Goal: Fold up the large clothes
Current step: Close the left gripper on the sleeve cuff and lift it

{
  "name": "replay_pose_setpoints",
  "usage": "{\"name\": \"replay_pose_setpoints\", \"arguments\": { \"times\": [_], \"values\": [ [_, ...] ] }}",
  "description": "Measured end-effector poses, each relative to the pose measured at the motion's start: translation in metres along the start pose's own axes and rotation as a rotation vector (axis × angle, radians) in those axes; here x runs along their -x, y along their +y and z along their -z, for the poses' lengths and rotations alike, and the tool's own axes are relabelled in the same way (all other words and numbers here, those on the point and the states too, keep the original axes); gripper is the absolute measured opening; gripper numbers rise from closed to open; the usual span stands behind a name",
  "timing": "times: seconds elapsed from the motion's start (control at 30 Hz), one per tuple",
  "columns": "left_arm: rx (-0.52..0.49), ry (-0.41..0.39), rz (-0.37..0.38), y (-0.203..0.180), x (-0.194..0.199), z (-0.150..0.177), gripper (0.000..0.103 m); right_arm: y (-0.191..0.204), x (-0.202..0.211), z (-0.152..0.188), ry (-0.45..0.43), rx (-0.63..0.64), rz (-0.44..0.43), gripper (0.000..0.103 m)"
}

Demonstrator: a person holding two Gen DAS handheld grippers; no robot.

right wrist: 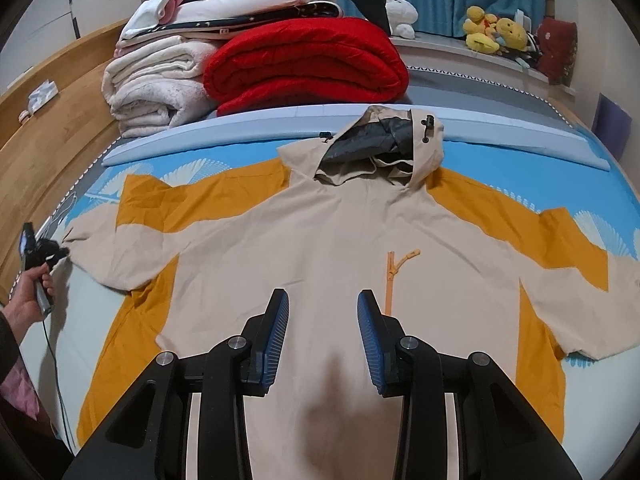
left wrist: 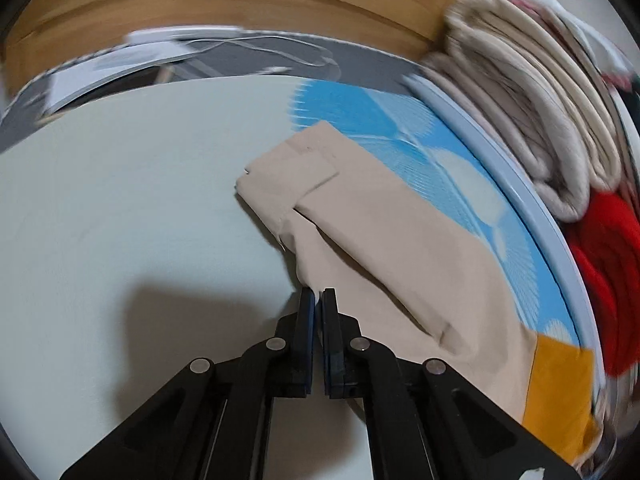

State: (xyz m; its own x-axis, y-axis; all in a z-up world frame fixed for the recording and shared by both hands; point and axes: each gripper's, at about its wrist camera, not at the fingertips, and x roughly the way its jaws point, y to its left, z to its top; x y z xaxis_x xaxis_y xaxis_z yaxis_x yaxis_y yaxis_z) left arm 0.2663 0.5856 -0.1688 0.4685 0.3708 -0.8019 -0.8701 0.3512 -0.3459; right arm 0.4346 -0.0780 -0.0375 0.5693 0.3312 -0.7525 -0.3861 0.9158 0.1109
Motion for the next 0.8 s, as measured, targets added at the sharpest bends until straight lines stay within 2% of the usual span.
{"name": "replay_pose_setpoints", "arguments": {
  "times": [0.1,0.17,0.23,0.3,0.33,0.4,0.5,0.63,0.67,0.73,0.8],
  "values": [
    [0.096,0.035,0.073,0.012,-0.005,-0.004,0.009,-0.001,-0.002,-0.001,0.006,-0.007,-0.004,0.037],
    [0.119,0.044,0.096,0.014,-0.008,-0.007,0.013,-0.001,-0.002,-0.001,0.005,-0.007,-0.004,0.037],
    [0.114,0.053,0.098,0.013,-0.011,-0.01,0.012,-0.001,-0.003,-0.002,0.007,-0.005,-0.003,0.037],
    [0.078,0.059,0.08,0.009,-0.012,-0.013,0.008,-0.002,-0.004,-0.001,0.012,-0.004,0.001,0.037],
    [0.058,0.054,0.065,0.006,-0.01,-0.014,0.002,-0.002,-0.004,-0.001,0.015,-0.005,0.003,0.037],
    [0.035,0.028,0.051,-0.003,0.001,-0.015,0.0,-0.006,-0.005,-0.001,0.022,-0.013,0.016,0.037],
    [-0.071,-0.069,0.046,-0.039,0.043,-0.024,0.0,-0.014,-0.005,-0.003,0.034,-0.036,0.04,0.037],
    [-0.164,-0.152,0.128,-0.1,0.119,-0.02,0.0,-0.031,-0.001,-0.003,0.058,-0.087,0.072,0.036],
    [-0.173,-0.159,0.153,-0.112,0.134,-0.017,0.0,-0.034,0.0,-0.003,0.059,-0.099,0.068,0.033],
    [-0.217,-0.165,0.222,-0.144,0.171,-0.002,0.0,-0.044,0.006,-0.004,0.062,-0.129,0.057,0.018],
    [-0.288,-0.165,0.274,-0.175,0.209,0.023,0.0,-0.05,0.013,-0.005,0.054,-0.147,0.065,0.017]
  ]
}}
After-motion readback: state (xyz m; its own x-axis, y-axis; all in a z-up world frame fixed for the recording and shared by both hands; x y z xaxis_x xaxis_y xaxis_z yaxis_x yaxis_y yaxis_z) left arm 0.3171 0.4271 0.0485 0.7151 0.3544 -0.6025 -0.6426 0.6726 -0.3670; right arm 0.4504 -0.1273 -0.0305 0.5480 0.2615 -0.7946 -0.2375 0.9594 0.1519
